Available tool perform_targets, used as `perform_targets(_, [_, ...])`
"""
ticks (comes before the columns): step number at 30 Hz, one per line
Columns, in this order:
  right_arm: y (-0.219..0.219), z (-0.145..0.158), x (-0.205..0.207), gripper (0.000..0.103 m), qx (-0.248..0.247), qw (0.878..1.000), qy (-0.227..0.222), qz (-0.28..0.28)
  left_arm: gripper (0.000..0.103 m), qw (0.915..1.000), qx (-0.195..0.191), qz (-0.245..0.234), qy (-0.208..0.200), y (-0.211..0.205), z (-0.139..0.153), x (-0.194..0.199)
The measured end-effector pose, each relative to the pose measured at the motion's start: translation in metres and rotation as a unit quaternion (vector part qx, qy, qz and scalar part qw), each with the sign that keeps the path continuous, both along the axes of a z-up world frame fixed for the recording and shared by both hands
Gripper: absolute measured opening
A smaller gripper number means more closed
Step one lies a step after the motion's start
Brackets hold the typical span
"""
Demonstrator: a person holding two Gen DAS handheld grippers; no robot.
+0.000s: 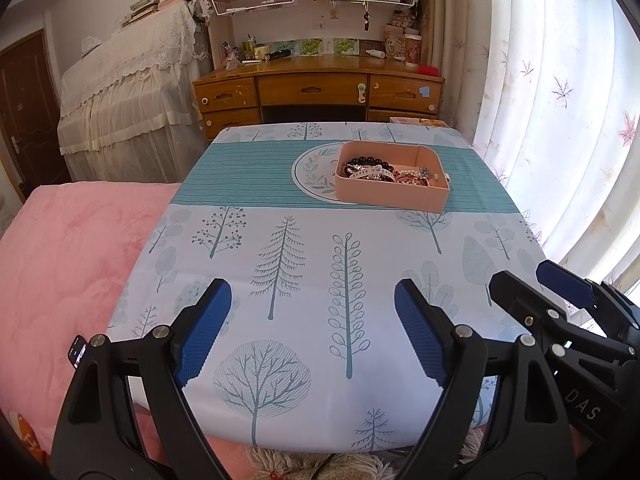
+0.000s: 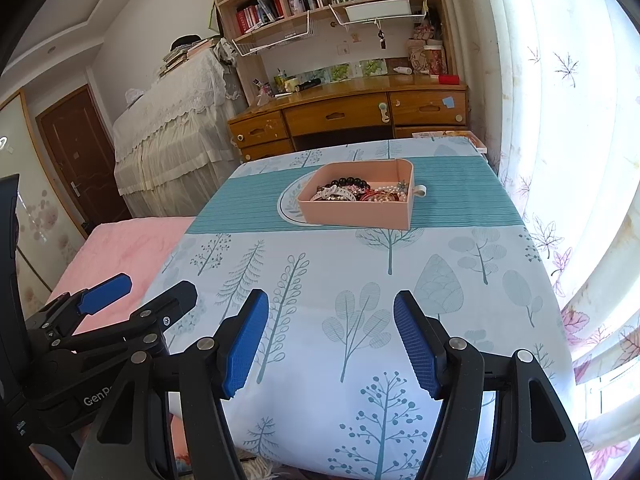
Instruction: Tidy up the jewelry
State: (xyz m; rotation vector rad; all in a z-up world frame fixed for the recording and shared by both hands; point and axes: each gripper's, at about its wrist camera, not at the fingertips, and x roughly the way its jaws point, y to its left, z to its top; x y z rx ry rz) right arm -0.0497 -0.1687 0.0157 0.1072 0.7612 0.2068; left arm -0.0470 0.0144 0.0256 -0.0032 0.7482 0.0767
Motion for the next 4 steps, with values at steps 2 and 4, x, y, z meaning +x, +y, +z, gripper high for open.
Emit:
perform_targets(2, [-0.0002,0.0007,0.0000,0.066,0.000,1.000,0.000,0.000,0.082,1.0000,-0.001,0.000,0.001,0.0021,-0.0033,-0.0014])
perform_targets(4, [-0.0002,0.0007,0.0000,0.066,0.000,1.000,0.001,0.000,0.082,1.0000,-0.004,0.000,0.006,0.0051,-0.0086,-0.0034])
